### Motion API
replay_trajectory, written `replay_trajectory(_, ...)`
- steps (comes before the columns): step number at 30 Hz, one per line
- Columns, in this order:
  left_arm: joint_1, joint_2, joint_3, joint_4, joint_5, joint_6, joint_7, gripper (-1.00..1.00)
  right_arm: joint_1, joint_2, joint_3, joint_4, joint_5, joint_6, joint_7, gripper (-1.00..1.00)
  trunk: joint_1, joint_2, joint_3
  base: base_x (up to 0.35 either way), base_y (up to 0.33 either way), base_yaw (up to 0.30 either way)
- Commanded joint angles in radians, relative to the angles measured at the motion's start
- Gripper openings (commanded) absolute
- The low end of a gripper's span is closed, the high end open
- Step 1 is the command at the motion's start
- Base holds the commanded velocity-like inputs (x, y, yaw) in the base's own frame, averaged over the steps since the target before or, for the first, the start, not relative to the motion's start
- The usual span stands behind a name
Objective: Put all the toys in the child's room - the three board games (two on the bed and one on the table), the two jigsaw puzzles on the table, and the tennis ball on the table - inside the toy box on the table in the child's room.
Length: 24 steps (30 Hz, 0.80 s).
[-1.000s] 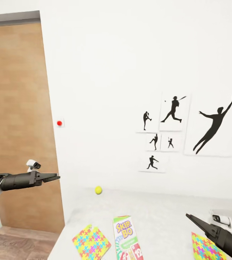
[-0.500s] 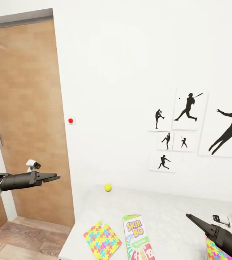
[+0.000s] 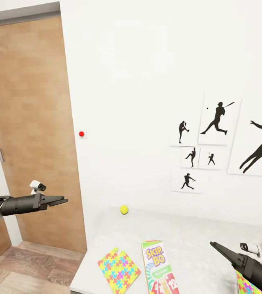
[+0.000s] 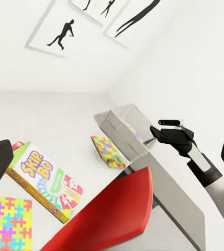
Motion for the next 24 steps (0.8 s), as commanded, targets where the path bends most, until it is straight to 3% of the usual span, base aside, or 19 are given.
replay_trajectory(1,0.0,0.001,-0.001,0.0,0.002,0.011,-0.003,1.0,0.0,0.0,0.0,-0.001,-0.005,0.007,-0.001,1.0,0.0,-0.001,-0.001,0.0,0.131,0.002)
replay_trajectory(24,0.0,0.001,-0.002,0.0,0.002,0.011,-0.003,1.0,0.0,0.0,0.0,-0.001,-0.006,0.006,-0.001,1.0,0.0,-0.001,-0.02,0.0,0.08,0.0)
